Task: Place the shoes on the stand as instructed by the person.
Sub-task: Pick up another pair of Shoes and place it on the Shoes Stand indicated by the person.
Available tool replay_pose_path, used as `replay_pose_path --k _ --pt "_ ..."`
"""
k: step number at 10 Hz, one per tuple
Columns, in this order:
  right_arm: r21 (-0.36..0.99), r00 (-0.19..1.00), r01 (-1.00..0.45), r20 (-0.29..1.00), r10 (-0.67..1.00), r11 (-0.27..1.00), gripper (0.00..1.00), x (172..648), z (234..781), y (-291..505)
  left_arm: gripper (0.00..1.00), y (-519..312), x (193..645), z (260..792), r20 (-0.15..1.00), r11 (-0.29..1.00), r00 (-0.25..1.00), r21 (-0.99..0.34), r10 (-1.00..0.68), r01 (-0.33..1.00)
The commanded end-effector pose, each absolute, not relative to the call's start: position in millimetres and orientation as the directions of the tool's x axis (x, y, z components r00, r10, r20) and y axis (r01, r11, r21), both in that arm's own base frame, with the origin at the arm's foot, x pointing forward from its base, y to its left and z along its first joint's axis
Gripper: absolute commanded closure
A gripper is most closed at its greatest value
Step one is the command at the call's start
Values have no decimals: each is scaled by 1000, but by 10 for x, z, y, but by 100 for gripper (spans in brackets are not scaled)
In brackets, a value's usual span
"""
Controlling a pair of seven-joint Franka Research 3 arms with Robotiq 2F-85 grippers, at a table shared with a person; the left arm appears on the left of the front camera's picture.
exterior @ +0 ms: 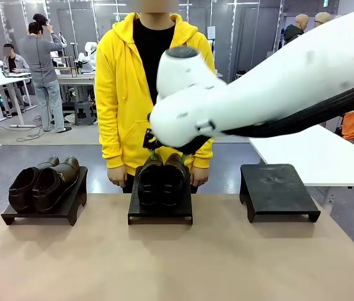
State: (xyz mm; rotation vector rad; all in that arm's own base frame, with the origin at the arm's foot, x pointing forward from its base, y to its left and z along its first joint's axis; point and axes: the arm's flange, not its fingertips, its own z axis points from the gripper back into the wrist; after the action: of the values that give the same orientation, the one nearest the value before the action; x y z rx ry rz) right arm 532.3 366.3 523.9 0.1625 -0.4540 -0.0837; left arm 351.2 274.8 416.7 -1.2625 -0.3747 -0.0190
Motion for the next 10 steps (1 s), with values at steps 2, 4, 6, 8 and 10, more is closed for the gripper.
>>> replay_pose_path --k 2,4,6,8,10 --pt "375 968 24 223 -115 927 0 4924 5352 2625 0 2743 3502 4177 294 313 936 -922 191 226" --pt "549 989 37 102 -110 835 0 4825 5286 1774 0 2743 3502 4177 294 313 936 -922 191 226" --pt "682 993 64 32 -117 728 0 4781 5125 907 0 2743 3502 4177 294 313 936 -922 191 226" --pt "792 996 66 -12 -92 606 0 4681 4935 273 0 2743 3502 4177 294 313 936 -922 191 226" --pt "885 990 87 -26 -139 456 0 4475 4706 -245 0 2743 3502 4177 294 313 936 -922 191 226"
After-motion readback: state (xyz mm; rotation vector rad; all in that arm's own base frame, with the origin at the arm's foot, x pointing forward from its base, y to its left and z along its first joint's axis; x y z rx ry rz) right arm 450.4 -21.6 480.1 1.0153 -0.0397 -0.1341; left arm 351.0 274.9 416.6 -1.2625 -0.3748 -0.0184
